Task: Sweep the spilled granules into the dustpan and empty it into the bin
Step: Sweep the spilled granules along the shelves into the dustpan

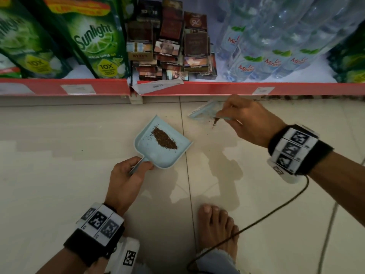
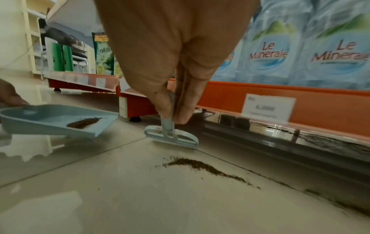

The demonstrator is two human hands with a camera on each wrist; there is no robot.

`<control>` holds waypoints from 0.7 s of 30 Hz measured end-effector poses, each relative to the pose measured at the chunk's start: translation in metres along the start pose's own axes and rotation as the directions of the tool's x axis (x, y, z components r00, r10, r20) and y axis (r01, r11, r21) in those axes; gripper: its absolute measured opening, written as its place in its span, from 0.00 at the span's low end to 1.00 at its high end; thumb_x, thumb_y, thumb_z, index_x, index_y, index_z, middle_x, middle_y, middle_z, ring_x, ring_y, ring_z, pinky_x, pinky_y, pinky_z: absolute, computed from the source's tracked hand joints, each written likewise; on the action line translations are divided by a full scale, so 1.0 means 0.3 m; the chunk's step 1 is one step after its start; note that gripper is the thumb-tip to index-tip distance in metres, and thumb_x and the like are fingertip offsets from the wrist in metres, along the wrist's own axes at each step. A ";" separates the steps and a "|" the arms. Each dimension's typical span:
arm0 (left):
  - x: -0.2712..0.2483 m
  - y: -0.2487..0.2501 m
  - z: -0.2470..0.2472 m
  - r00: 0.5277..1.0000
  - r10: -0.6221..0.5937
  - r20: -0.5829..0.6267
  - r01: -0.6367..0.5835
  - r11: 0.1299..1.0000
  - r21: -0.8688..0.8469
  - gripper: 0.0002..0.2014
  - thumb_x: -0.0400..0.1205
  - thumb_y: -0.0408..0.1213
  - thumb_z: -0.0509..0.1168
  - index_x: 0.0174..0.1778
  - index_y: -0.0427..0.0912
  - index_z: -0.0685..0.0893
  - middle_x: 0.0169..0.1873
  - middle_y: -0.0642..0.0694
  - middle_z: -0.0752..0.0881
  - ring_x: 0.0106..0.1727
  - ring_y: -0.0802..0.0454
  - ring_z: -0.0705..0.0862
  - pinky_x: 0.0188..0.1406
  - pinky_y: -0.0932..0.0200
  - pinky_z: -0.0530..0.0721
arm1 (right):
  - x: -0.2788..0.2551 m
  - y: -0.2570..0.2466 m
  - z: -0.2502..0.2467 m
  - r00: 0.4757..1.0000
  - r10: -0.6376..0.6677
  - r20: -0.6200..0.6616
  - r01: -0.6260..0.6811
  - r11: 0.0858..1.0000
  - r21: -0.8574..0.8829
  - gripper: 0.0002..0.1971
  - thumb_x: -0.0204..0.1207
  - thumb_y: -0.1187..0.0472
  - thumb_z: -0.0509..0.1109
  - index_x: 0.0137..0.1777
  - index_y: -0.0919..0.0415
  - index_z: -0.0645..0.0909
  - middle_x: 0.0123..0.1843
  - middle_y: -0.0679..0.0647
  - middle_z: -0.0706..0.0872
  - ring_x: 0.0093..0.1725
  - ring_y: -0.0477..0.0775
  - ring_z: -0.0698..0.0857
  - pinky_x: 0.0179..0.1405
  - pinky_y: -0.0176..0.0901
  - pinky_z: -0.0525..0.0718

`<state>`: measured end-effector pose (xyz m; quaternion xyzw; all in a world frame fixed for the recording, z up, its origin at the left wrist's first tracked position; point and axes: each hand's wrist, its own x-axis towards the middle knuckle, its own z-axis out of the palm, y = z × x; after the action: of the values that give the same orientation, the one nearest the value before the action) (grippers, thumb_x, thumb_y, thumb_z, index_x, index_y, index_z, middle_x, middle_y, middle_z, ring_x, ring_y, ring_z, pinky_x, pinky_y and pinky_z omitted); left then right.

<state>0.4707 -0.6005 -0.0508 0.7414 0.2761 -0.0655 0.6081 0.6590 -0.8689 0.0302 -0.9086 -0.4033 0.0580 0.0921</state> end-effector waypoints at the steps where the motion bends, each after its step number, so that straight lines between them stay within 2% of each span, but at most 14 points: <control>1: 0.001 0.002 0.005 1.000 0.002 0.004 -0.002 1.000 0.006 0.12 0.71 0.52 0.67 0.28 0.50 0.86 0.16 0.56 0.70 0.23 0.58 0.68 0.32 0.57 0.68 | -0.020 0.007 -0.003 1.000 0.013 -0.021 -0.013 1.000 -0.005 0.12 0.78 0.72 0.71 0.58 0.63 0.89 0.52 0.61 0.85 0.43 0.68 0.87 0.42 0.61 0.87; 4: 0.003 0.013 0.023 0.999 0.023 0.028 -0.024 0.999 0.032 0.13 0.70 0.53 0.67 0.28 0.47 0.86 0.16 0.56 0.70 0.23 0.58 0.68 0.32 0.56 0.68 | -0.045 -0.008 0.000 0.993 -0.019 -0.117 0.011 0.998 -0.064 0.11 0.79 0.72 0.71 0.59 0.66 0.87 0.50 0.64 0.86 0.39 0.69 0.87 0.36 0.60 0.87; 6: 0.006 0.019 0.028 0.998 0.036 0.049 -0.037 0.999 0.032 0.16 0.68 0.56 0.66 0.29 0.47 0.85 0.16 0.56 0.70 0.23 0.58 0.68 0.32 0.56 0.68 | -0.043 -0.033 0.001 0.963 -0.039 -0.265 0.027 0.998 -0.049 0.10 0.79 0.72 0.70 0.58 0.68 0.87 0.49 0.63 0.87 0.40 0.68 0.87 0.36 0.59 0.87; 8: 0.008 0.020 0.026 0.998 0.039 0.057 -0.041 0.999 0.036 0.15 0.68 0.57 0.65 0.29 0.49 0.86 0.15 0.56 0.71 0.23 0.57 0.68 0.32 0.56 0.68 | -0.033 -0.060 0.005 0.904 0.044 -0.425 -0.003 0.995 0.095 0.09 0.80 0.70 0.70 0.57 0.67 0.87 0.49 0.60 0.87 0.40 0.61 0.88 0.40 0.55 0.89; 10: 0.008 0.015 0.021 0.998 0.033 0.049 -0.035 0.999 0.036 0.12 0.71 0.54 0.66 0.29 0.51 0.87 0.15 0.56 0.71 0.24 0.56 0.68 0.32 0.56 0.68 | -0.021 -0.084 0.014 0.855 0.208 -0.474 -0.078 0.957 0.281 0.10 0.79 0.68 0.69 0.57 0.63 0.87 0.48 0.56 0.88 0.39 0.51 0.87 0.42 0.42 0.89; 12: 0.006 0.010 0.013 0.999 0.015 0.034 -0.016 1.000 0.026 0.11 0.72 0.51 0.66 0.28 0.51 0.87 0.15 0.56 0.71 0.24 0.54 0.68 0.32 0.56 0.68 | -0.012 -0.099 0.035 0.840 0.331 -0.430 -0.163 0.910 0.382 0.11 0.77 0.68 0.69 0.57 0.61 0.87 0.47 0.54 0.89 0.37 0.46 0.85 0.40 0.34 0.88; 13: 0.004 0.007 0.008 1.000 0.007 0.029 -0.007 1.000 0.018 0.11 0.72 0.50 0.66 0.29 0.50 0.87 0.15 0.56 0.71 0.24 0.54 0.68 0.32 0.56 0.68 | -0.009 -0.099 0.049 0.844 0.364 -0.393 -0.203 0.896 0.394 0.11 0.77 0.69 0.68 0.56 0.61 0.87 0.47 0.54 0.89 0.36 0.46 0.84 0.40 0.35 0.87; 15: 0.001 0.003 0.000 1.000 -0.002 0.020 0.002 1.000 0.008 0.11 0.72 0.50 0.66 0.29 0.49 0.87 0.15 0.55 0.71 0.24 0.55 0.68 0.32 0.56 0.68 | -0.009 -0.088 0.079 0.867 0.390 -0.310 -0.278 0.895 0.349 0.11 0.78 0.68 0.67 0.56 0.60 0.87 0.47 0.57 0.89 0.35 0.51 0.84 0.44 0.43 0.87; 17: -0.001 0.000 -0.008 1.000 -0.006 0.006 0.006 1.000 0.000 0.11 0.72 0.50 0.67 0.29 0.49 0.87 0.15 0.55 0.71 0.23 0.56 0.68 0.31 0.56 0.68 | -0.014 -0.068 0.099 0.899 0.388 -0.202 -0.332 0.906 0.264 0.11 0.80 0.65 0.66 0.58 0.58 0.86 0.47 0.58 0.88 0.35 0.56 0.84 0.46 0.51 0.85; 18: -0.001 -0.002 -0.011 1.000 -0.007 -0.002 0.007 1.000 -0.003 0.11 0.72 0.49 0.67 0.29 0.50 0.86 0.15 0.55 0.71 0.23 0.56 0.68 0.31 0.56 0.68 | -0.019 -0.057 0.105 0.918 0.368 -0.148 -0.327 0.913 0.243 0.10 0.81 0.63 0.67 0.59 0.57 0.86 0.46 0.55 0.87 0.35 0.54 0.82 0.46 0.52 0.85; 20: 0.000 -0.005 -0.019 1.000 -0.005 -0.014 0.005 1.000 -0.007 0.10 0.74 0.48 0.67 0.28 0.50 0.86 0.15 0.55 0.71 0.22 0.57 0.68 0.31 0.57 0.69 | -0.033 -0.035 0.104 0.957 0.284 -0.057 -0.261 0.930 0.258 0.11 0.80 0.60 0.71 0.60 0.57 0.86 0.46 0.50 0.87 0.35 0.47 0.79 0.46 0.48 0.85; 21: 0.001 -0.008 -0.022 1.000 -0.001 -0.018 0.001 1.000 -0.007 0.11 0.75 0.46 0.68 0.28 0.51 0.86 0.15 0.55 0.71 0.22 0.58 0.68 0.30 0.57 0.69 | -0.040 -0.025 0.101 0.971 0.238 -0.020 -0.223 0.935 0.274 0.12 0.78 0.59 0.73 0.61 0.57 0.86 0.47 0.50 0.88 0.36 0.46 0.80 0.45 0.44 0.84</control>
<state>0.4683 -0.5940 -0.0512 0.7397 0.2823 -0.0581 0.6081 0.6401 -0.8693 0.0025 -0.9298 -0.2797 0.0986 0.2181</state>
